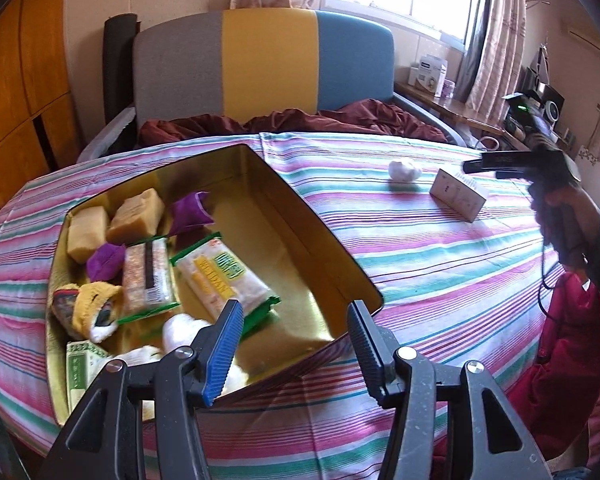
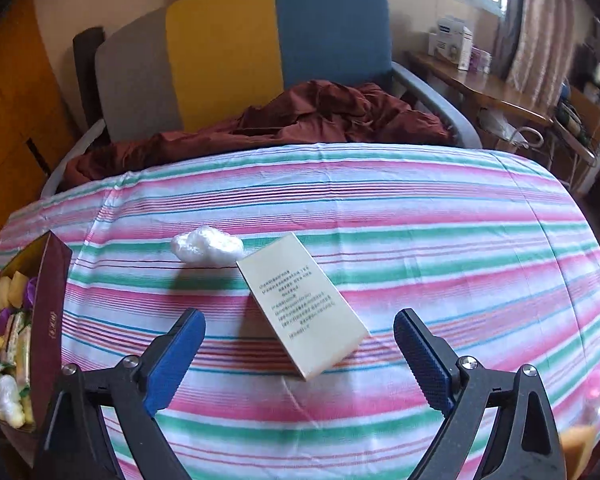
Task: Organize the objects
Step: 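Grasp the cream paper box with the right gripper while the left gripper grasps the plastic bundle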
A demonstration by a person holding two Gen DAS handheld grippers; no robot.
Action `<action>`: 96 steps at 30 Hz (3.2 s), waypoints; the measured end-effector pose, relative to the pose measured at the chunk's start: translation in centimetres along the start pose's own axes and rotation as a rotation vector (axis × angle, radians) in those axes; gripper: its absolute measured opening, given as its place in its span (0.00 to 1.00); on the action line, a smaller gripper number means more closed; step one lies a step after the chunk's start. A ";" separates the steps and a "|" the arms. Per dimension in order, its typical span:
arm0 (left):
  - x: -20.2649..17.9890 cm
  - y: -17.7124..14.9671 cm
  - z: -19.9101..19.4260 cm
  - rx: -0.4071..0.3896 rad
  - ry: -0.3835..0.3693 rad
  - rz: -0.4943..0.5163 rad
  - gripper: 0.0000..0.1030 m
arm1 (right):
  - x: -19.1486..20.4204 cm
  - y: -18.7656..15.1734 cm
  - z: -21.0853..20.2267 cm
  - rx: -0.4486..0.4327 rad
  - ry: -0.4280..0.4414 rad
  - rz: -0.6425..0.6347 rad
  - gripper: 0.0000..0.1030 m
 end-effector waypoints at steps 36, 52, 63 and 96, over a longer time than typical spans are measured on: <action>-11.8 5.4 6.4 0.098 -0.144 0.108 0.53 | -0.8 -2.9 4.4 0.127 0.027 0.040 0.88; -17.4 11.1 19.3 0.262 -0.158 0.031 0.61 | -4.0 -2.4 3.8 0.110 0.034 0.190 0.89; -19.5 15.0 25.5 0.230 -0.163 -0.069 0.74 | -2.8 -2.1 4.4 0.139 0.054 0.141 0.89; -16.8 -3.5 12.1 0.063 -0.166 0.210 0.35 | 2.9 -2.7 5.2 0.128 0.098 -0.132 0.49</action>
Point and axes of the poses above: each gripper's, at about its wrist camera, not at the fingertips, and z roughly the way its jaws point, x to its left, y to its top, the point moved 4 cm from there along z, roughly the way its jaws point, and after that the axes turned 14 degrees about -z, right-handed, at the moved point
